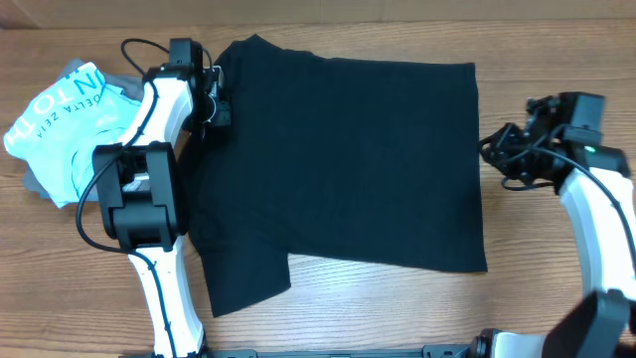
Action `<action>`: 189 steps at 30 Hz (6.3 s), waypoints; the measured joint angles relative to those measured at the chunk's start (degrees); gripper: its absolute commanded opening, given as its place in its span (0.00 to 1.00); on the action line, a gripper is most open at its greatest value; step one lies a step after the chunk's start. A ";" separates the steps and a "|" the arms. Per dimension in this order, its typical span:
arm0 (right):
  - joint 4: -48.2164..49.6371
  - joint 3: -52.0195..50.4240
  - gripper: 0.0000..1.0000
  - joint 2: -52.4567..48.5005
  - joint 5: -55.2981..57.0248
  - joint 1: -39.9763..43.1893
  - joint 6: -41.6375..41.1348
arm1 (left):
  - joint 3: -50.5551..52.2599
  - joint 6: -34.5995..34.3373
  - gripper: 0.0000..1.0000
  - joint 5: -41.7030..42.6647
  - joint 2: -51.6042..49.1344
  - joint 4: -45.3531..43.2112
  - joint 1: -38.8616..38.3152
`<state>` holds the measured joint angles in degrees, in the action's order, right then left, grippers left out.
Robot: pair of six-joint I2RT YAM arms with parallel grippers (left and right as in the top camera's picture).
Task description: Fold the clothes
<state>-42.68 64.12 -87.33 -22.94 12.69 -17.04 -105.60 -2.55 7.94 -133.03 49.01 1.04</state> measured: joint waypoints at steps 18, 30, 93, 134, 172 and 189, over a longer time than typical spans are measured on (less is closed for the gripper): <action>20.79 -2.21 0.04 -22.95 8.37 -1.40 -10.54 | -13.25 -0.02 0.29 0.44 20.09 18.62 -2.32; 23.47 1.60 0.04 -26.21 7.23 0.72 -12.22 | -13.94 -0.02 0.30 -3.41 23.85 28.20 -4.07; -15.19 8.61 0.67 11.50 -5.11 7.15 -0.92 | 19.93 -4.81 0.45 -5.46 24.70 34.58 -35.50; -17.03 8.63 0.71 11.41 -1.90 7.15 -1.42 | 49.64 -3.21 0.04 -4.33 26.62 17.97 -47.04; -8.57 -18.32 0.33 -6.10 5.22 23.69 -2.80 | 34.62 -3.21 0.04 -8.20 26.21 31.80 -37.27; -19.45 -11.17 0.04 -6.29 7.28 23.67 -2.36 | 34.56 -3.21 0.04 -8.24 26.21 33.48 -37.27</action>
<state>-62.13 52.95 -93.62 -15.66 36.36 -19.40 -71.05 -5.76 -0.30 -106.83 82.50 -36.23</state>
